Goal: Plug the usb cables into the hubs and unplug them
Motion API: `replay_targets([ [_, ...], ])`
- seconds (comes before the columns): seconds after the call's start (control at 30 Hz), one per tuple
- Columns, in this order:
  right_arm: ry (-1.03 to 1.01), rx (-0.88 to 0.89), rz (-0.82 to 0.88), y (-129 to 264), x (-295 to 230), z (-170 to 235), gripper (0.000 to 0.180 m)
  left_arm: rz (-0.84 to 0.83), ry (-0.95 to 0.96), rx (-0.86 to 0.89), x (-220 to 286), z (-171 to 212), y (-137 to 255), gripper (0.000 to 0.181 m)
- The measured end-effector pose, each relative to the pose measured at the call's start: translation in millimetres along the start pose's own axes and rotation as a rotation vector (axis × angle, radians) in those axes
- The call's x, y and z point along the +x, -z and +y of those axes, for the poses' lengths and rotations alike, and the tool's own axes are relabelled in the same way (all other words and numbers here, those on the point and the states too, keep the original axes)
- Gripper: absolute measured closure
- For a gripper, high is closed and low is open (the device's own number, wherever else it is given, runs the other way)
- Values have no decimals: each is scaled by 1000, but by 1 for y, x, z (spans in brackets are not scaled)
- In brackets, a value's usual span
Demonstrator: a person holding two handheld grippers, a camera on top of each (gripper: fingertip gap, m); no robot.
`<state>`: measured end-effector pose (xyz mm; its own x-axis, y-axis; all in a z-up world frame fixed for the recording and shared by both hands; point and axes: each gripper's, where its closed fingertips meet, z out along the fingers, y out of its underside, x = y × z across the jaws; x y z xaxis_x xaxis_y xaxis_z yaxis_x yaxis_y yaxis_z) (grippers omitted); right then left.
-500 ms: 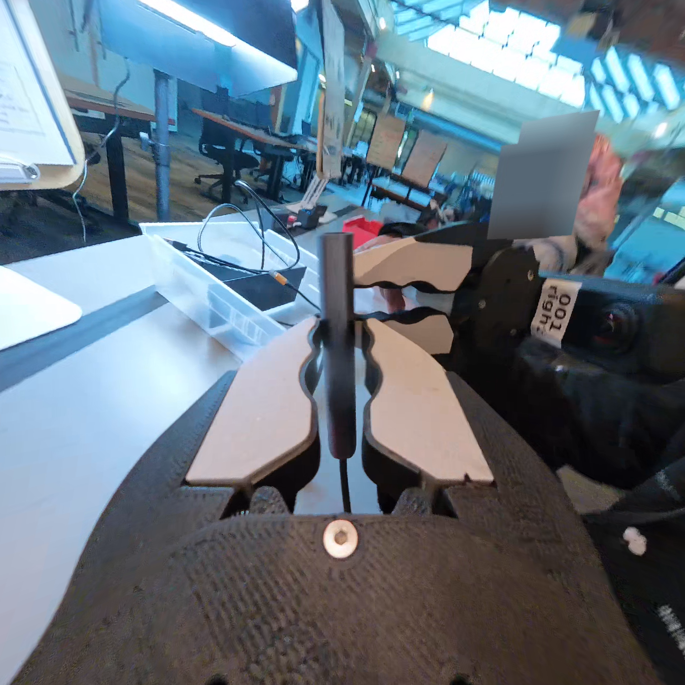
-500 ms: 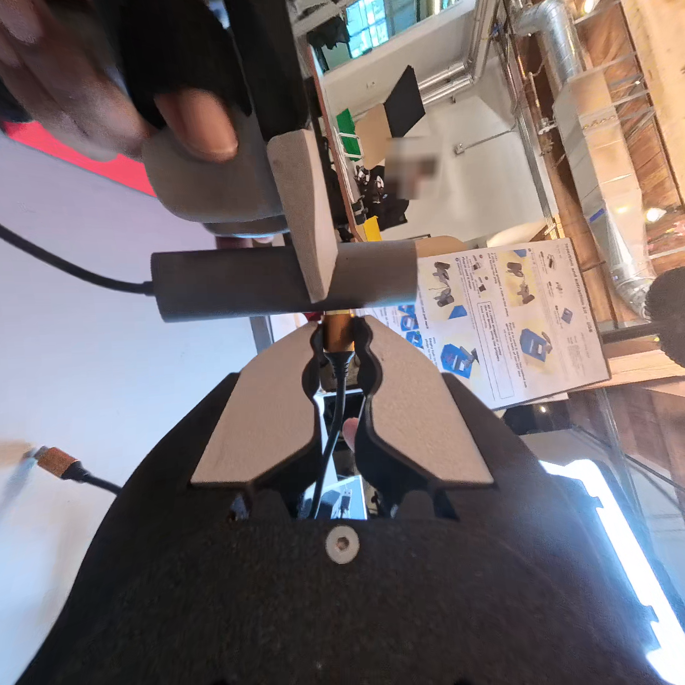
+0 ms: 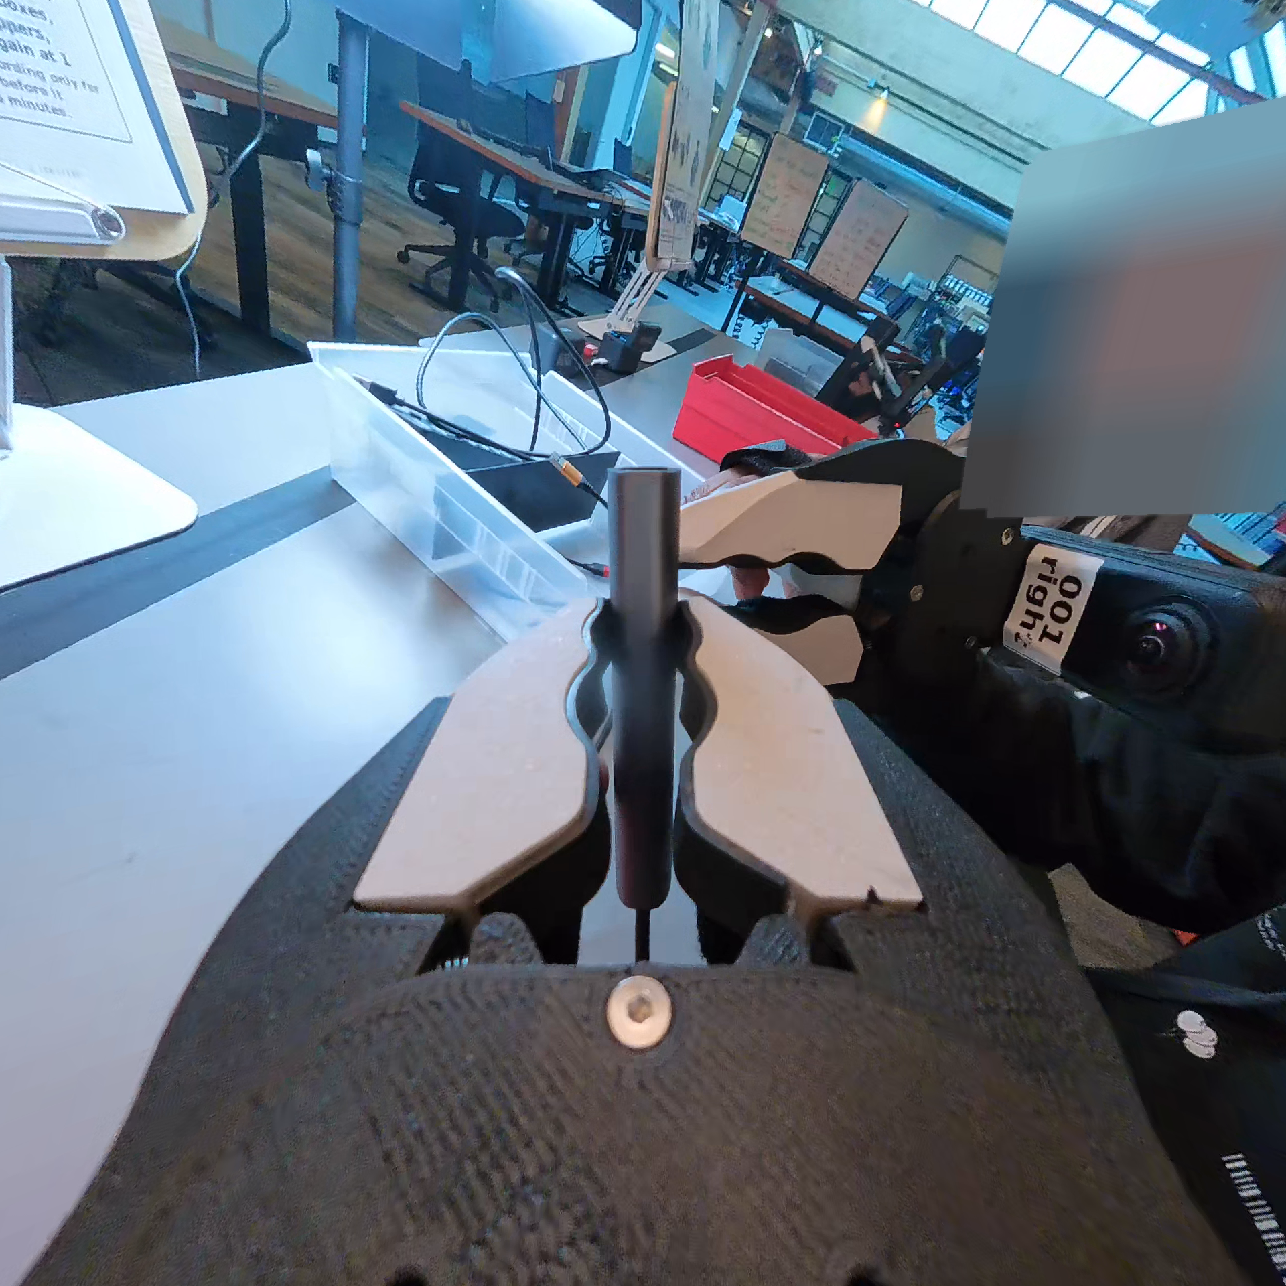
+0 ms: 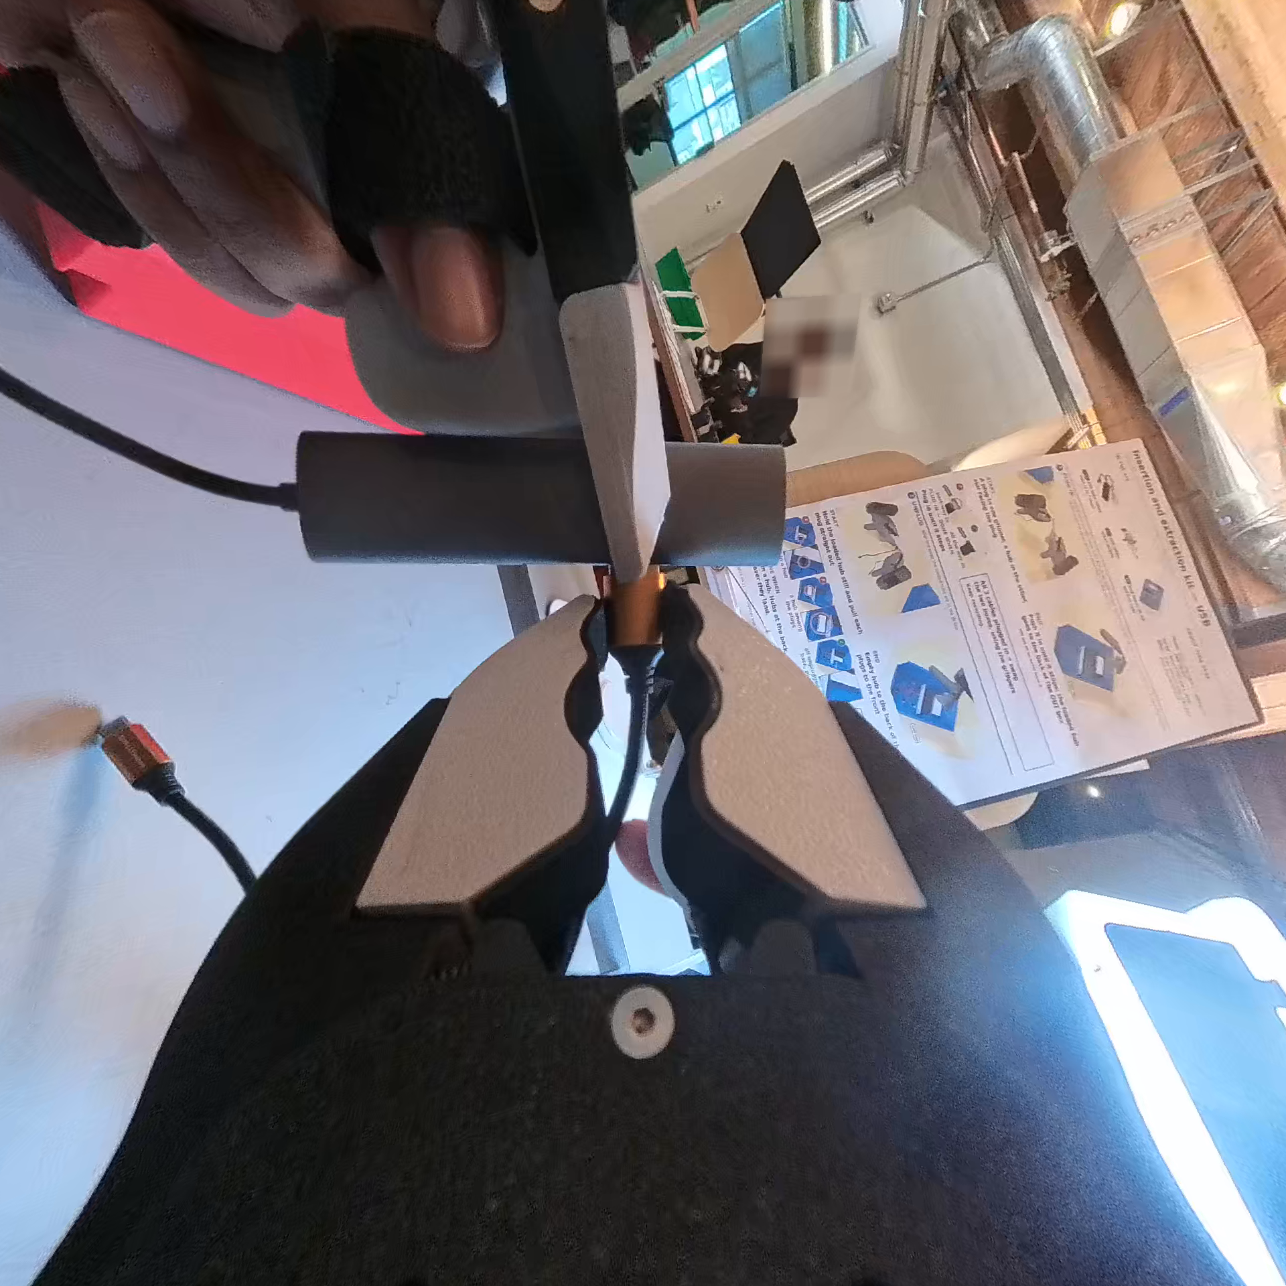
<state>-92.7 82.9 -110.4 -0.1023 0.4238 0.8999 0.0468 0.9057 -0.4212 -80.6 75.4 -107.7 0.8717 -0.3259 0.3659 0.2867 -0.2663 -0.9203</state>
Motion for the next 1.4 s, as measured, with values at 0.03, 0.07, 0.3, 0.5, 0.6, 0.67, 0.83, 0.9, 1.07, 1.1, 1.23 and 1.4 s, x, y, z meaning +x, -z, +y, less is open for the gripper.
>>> replay_targets([
  [0.03, -1, 1, -2, 1, 1, 0, 163, 9, 6, 2, 0, -1, 0, 164],
  [0.07, -5, -1, -6, 1, 1, 0, 163, 17, 19, 10, 0, -2, 0, 164],
  [0.3, -77, 4, -34, 1, 3, 5, 163, 21, 46, 76, -3, -10, -4, 165],
  [0.5, -135, 13, -23, -1, 4, 3, 163, 25, 32, 114, -4, -13, -4, 164],
  [0.6, -76, -24, -13, -2, 2, 4, 163, -19, 2, 106, -5, -8, -5, 164],
  [0.67, -72, -21, -12, -2, 1, 3, 154, -44, -13, 110, -6, -10, -4, 163],
  [0.83, -71, -44, -26, -2, 0, 1, 149, -74, -40, 98, -10, -8, -2, 164],
  [0.9, -48, -53, -17, -3, -2, 3, 154, -93, -53, 87, -10, -7, -3, 164],
  [1.07, 5, -96, 11, -4, -2, 6, 164, -120, -67, 72, -10, -3, -6, 164],
  [1.1, 12, -98, 21, -5, -3, 6, 164, -120, -66, 74, -10, -3, -6, 164],
  [1.23, 23, -89, 26, -7, -5, 5, 164, -112, -72, 8, -9, 6, -7, 163],
  [1.4, 53, -60, 5, -5, -10, 3, 165, -90, -104, -34, -6, 12, -9, 163],
])
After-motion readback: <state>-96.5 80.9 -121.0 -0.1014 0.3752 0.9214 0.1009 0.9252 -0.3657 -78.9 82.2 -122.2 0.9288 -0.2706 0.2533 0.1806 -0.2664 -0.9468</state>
